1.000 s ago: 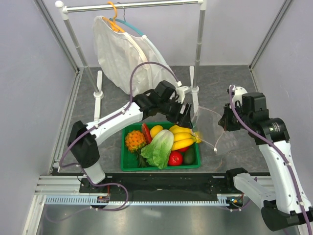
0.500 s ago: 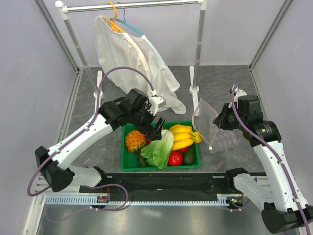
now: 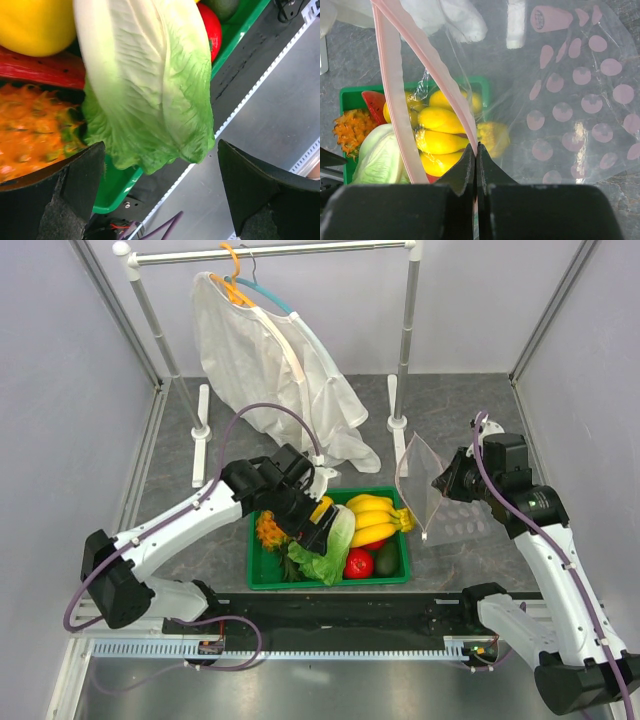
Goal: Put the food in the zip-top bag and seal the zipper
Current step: Pick up the fake vegetable from the bin.
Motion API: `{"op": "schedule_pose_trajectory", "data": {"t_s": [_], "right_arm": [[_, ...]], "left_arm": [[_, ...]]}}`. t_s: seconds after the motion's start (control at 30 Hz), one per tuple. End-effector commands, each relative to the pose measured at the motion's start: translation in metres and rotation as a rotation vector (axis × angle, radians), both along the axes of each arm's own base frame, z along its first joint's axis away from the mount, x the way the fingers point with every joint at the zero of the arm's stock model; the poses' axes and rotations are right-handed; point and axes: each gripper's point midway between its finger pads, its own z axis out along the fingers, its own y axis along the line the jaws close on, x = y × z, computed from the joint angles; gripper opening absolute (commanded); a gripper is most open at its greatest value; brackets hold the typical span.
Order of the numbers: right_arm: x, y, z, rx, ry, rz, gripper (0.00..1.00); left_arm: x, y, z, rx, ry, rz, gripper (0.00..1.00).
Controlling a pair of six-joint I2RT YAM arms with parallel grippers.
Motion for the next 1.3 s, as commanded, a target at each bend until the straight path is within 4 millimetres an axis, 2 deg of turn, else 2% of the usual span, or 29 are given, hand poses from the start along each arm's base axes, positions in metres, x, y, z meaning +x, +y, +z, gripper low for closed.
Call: {"op": "schedule_pose_trajectory", "data": {"t_s": [0.0, 0.17, 0.33, 0.5, 0.53, 0.63, 0.67, 0.97, 1.1, 1.27], "right_arm": [[0.005, -0.001, 0.009, 0.006, -0.046, -0.013, 0.00], [0.004, -0.001, 0.008, 0.007, -0.044, -0.004, 0.00], [0.003, 0.000, 0.007, 0.005, -0.037, 0.002, 0.00], [0.003, 0.000, 0.005, 0.002, -0.034, 0.008, 0.00], [0.003, 0.001, 0.006, 0.006, -0.034, 0.009, 0.00], [0.003, 0.002, 0.004, 0.006, -0.030, 0.014, 0.00], [0.002, 0.002, 0.004, 0.007, -0.031, 0.015, 0.00], [0.000, 0.003, 0.005, 0.004, -0.043, 0.037, 0.00], [-0.002, 0.006, 0.006, 0.001, -0.072, 0.079, 0.00], [-0.009, 0.013, 0.016, -0.017, -0.156, 0.181, 0.00]], "left_arm": [[0.001, -0.019, -0.011, -0.039, 0.002, 0.055, 1.00], [0.016, -0.025, -0.030, 0.018, -0.106, 0.083, 1.00], [0.014, -0.031, -0.043, 0.046, -0.153, 0.043, 1.00], [0.015, -0.027, -0.057, 0.101, -0.148, 0.048, 0.93], [0.015, -0.026, -0.059, 0.108, -0.142, 0.046, 0.90], [0.012, -0.024, -0.059, 0.117, -0.132, 0.033, 0.71], [0.011, -0.025, -0.057, 0.108, -0.133, 0.021, 0.61], [-0.003, -0.024, -0.003, 0.034, -0.147, -0.111, 0.15], [-0.016, -0.033, 0.038, -0.055, -0.128, -0.212, 0.04], [-0.050, -0.052, 0.082, -0.223, 0.000, -0.358, 0.02]]}}
